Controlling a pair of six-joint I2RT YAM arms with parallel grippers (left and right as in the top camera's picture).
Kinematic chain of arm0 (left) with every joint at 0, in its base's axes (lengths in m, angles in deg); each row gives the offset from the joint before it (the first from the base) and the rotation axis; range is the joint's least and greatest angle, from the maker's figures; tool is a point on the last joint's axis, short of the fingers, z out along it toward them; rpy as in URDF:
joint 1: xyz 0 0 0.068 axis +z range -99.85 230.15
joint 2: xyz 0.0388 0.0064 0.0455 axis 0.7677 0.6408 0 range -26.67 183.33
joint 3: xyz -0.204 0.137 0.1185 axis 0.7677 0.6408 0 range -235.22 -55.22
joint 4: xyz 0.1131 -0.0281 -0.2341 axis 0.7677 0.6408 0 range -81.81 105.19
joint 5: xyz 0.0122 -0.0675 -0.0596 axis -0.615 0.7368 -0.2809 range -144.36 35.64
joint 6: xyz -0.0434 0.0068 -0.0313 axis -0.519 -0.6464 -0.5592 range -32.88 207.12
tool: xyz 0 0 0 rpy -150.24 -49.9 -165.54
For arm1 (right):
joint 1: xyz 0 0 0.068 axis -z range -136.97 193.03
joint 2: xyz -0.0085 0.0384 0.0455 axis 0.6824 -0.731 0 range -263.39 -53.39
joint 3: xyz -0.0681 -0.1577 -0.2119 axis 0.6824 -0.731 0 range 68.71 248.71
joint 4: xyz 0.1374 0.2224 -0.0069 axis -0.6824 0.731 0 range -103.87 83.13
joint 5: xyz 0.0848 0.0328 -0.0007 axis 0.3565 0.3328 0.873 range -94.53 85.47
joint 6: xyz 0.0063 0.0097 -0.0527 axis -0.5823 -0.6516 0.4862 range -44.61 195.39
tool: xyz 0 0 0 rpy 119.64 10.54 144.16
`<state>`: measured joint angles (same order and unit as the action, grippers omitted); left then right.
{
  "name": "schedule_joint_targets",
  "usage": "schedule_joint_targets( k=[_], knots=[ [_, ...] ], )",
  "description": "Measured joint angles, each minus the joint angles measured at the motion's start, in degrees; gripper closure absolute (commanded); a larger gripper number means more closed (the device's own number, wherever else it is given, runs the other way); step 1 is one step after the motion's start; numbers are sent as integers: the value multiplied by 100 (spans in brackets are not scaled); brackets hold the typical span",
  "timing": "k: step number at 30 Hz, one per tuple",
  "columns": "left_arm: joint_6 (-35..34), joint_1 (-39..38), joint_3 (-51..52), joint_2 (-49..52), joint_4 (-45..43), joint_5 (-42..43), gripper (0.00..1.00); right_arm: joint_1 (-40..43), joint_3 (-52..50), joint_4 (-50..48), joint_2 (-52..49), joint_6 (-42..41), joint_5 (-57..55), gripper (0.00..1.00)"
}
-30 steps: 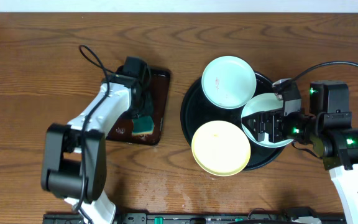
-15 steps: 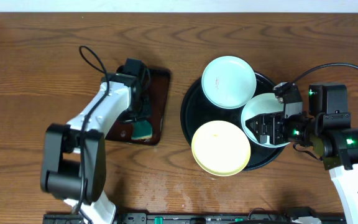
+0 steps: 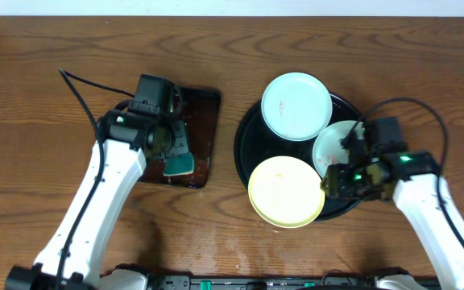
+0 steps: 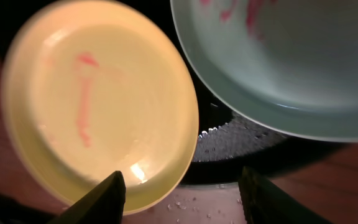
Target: Clean dirty plates on tray and stack at the side
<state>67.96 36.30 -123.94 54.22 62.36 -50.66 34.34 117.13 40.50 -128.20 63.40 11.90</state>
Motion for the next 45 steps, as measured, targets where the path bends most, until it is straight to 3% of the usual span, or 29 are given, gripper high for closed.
schedule_joint_targets(
  k=[5, 10, 11, 21, 30, 45],
  knots=[
    [13, -315, 0, -192, 118, 70, 93, -289, -450, -868, -627, -208, 0, 62],
    [13, -632, 0, -190, 144, 85, 93, -330, -629, -1552, -1169, -570, -26, 97],
    [13, -682, 0, -190, 144, 90, 92, -334, -632, -1679, -1224, -632, -42, 99],
    [13, -898, 0, -190, 85, 219, 92, -363, -643, -3032, -1274, -1349, -280, 99],
    [-13, -1397, 0, -79, -693, 503, 93, -529, -643, -2999, -1274, -1198, -485, 99],
    [-710, -2680, -13, 2557, -3287, 1552, 92, -715, -645, -3001, -1274, -999, -750, 99]
  ],
)
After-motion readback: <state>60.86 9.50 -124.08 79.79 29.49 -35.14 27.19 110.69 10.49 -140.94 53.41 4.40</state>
